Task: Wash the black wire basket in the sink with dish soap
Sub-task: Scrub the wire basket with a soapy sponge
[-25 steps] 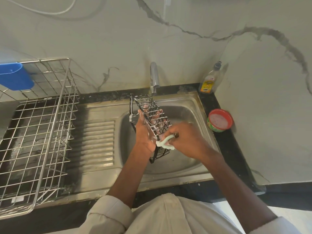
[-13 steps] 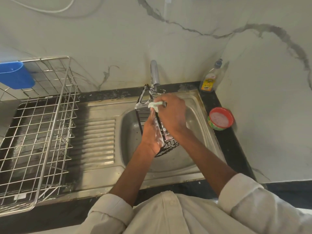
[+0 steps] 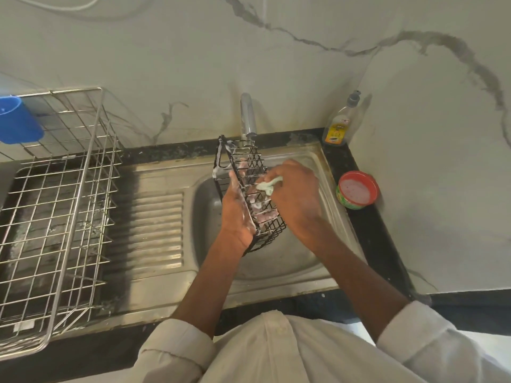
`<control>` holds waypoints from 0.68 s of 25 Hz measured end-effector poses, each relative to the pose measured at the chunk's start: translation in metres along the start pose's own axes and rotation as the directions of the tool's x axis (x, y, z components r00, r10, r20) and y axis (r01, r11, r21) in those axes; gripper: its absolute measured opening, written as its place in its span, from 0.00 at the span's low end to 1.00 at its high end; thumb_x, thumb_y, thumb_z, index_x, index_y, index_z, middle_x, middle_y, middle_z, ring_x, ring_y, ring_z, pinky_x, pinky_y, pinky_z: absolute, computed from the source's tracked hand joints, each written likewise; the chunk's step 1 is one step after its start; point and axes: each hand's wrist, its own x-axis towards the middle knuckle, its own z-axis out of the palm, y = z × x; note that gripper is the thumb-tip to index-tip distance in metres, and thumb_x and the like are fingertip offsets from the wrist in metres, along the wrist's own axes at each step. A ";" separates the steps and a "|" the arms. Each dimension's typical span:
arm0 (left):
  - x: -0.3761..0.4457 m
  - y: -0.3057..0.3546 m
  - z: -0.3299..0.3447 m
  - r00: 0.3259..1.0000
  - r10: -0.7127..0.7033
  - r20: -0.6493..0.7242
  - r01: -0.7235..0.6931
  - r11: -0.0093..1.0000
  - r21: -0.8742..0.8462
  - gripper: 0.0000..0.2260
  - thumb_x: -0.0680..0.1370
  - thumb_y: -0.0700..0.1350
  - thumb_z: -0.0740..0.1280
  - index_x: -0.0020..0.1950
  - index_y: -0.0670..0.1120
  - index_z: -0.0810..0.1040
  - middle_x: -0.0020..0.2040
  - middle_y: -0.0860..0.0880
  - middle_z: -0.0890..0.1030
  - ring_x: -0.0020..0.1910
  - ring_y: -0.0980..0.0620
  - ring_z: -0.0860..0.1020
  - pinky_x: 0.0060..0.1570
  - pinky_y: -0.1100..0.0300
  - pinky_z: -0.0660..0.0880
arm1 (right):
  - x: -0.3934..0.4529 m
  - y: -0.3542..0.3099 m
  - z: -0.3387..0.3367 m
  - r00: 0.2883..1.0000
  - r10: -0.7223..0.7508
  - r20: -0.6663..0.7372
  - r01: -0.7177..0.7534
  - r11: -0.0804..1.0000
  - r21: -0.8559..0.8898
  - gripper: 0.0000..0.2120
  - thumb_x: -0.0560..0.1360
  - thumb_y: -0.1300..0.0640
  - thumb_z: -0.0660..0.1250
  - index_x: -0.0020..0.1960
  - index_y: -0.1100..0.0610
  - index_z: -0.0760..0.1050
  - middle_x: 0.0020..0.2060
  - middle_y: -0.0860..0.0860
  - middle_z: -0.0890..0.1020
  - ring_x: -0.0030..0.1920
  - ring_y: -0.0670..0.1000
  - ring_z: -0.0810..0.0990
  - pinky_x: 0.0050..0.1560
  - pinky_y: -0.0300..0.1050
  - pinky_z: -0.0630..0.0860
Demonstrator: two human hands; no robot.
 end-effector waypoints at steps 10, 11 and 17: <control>0.017 -0.004 -0.014 0.998 -0.017 -0.060 0.008 0.989 -0.150 0.45 0.76 0.79 0.56 0.75 0.44 0.78 0.70 0.38 0.81 0.67 0.36 0.81 0.66 0.37 0.78 | -0.042 0.020 -0.005 0.990 0.104 0.097 -0.104 0.995 -0.003 0.12 0.77 0.60 0.74 0.59 0.48 0.85 0.51 0.44 0.86 0.36 0.34 0.77 0.33 0.21 0.65; 0.018 -0.004 -0.013 0.996 -0.007 -0.092 -0.009 0.984 -0.175 0.45 0.76 0.79 0.57 0.75 0.43 0.78 0.70 0.38 0.81 0.67 0.36 0.81 0.68 0.38 0.76 | -0.048 0.012 -0.002 0.987 0.045 0.157 -0.064 0.991 0.117 0.12 0.76 0.59 0.75 0.57 0.48 0.86 0.48 0.42 0.86 0.35 0.33 0.78 0.35 0.22 0.68; 0.014 -0.006 -0.020 0.997 -0.021 -0.078 0.009 0.989 -0.147 0.44 0.79 0.77 0.51 0.73 0.43 0.80 0.65 0.38 0.84 0.59 0.38 0.84 0.58 0.40 0.82 | -0.038 0.032 -0.012 0.972 0.213 -0.100 -0.211 0.977 0.037 0.12 0.76 0.62 0.73 0.55 0.49 0.86 0.48 0.43 0.87 0.39 0.38 0.81 0.36 0.26 0.68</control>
